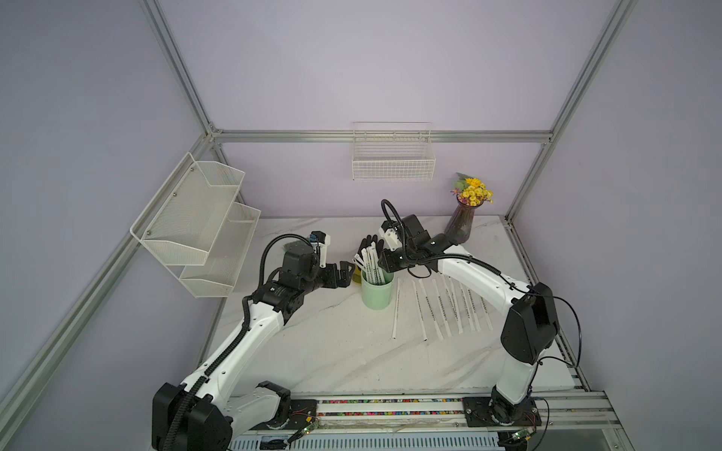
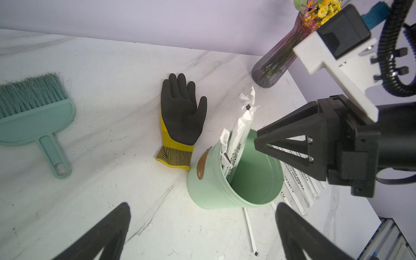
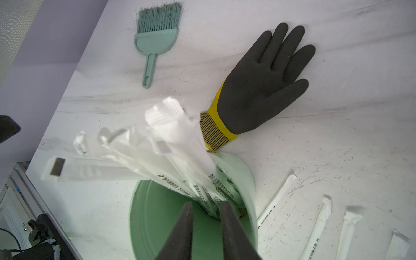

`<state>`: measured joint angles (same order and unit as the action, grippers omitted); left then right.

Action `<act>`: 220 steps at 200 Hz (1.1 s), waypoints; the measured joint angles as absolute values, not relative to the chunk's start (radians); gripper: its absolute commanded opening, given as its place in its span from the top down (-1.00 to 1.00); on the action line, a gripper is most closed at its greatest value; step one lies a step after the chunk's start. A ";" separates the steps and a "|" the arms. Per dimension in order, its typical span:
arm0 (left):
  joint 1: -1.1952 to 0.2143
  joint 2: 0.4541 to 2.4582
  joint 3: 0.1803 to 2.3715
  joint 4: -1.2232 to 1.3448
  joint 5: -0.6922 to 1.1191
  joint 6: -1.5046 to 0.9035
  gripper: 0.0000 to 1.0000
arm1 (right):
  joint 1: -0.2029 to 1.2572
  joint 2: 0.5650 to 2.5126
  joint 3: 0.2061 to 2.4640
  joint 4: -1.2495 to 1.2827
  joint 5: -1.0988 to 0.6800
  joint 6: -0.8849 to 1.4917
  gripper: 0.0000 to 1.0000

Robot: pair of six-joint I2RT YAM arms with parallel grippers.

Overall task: Take the straws out of the storage container
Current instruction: Pick up the straw from the container.

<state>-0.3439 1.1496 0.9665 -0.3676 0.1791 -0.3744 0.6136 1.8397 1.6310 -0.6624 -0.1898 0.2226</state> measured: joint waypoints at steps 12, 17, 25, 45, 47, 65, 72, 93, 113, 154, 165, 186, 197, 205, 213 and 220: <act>-0.344 1.150 0.966 -0.368 0.179 -0.374 -1.00 | 0.614 1.851 1.633 -0.662 -0.190 0.223 0.48; -0.344 1.150 0.966 -0.368 0.179 -0.374 -1.00 | 0.614 1.857 1.634 -0.661 -0.190 0.223 0.48; -0.344 1.150 0.966 -0.368 0.179 -0.374 -1.00 | 0.614 1.864 1.634 -0.660 -0.191 0.223 0.47; -0.344 1.150 0.966 -0.368 0.179 -0.374 -1.00 | 0.614 1.882 1.635 -0.660 -0.191 0.223 0.47; -0.344 1.150 0.966 -0.368 0.179 -0.374 -1.00 | 0.614 1.884 1.635 -0.661 -0.191 0.223 0.47; -0.344 1.150 0.966 -0.368 0.179 -0.374 -1.00 | 0.614 1.895 1.644 -0.661 -0.192 0.223 0.46; -0.344 1.150 0.966 -0.368 0.179 -0.374 -1.00 | 0.614 1.897 1.647 -0.660 -0.192 0.223 0.45; -0.344 1.150 0.966 -0.368 0.179 -0.374 -1.00 | 0.614 1.898 1.657 -0.660 -0.195 0.223 0.45; -0.344 1.150 0.966 -0.368 0.179 -0.374 -1.00 | 0.614 1.901 1.665 -0.657 -0.196 0.223 0.54; -0.344 1.150 0.966 -0.368 0.179 -0.374 -1.00 | 0.614 1.905 1.665 -0.658 -0.196 0.222 0.67; -0.344 1.150 0.966 -0.368 0.179 -0.374 -1.00 | 0.614 1.905 1.665 -0.658 -0.196 0.221 0.71; -0.344 1.150 0.966 -0.368 0.179 -0.374 -0.99 | 0.614 1.905 1.665 -0.658 -0.196 0.222 0.74; -0.344 1.150 0.966 -0.368 0.179 -0.374 -1.00 | 0.614 1.905 1.664 -0.658 -0.196 0.222 0.75; -0.344 1.150 0.966 -0.368 0.179 -0.374 -1.00 | 0.614 1.905 1.664 -0.658 -0.196 0.222 0.76; -0.344 1.150 0.966 -0.368 0.179 -0.374 -1.00 | 0.614 1.905 1.664 -0.658 -0.196 0.222 0.76; -0.344 1.150 0.966 -0.368 0.179 -0.374 -1.00 | 0.614 1.903 1.664 -0.659 -0.196 0.222 0.76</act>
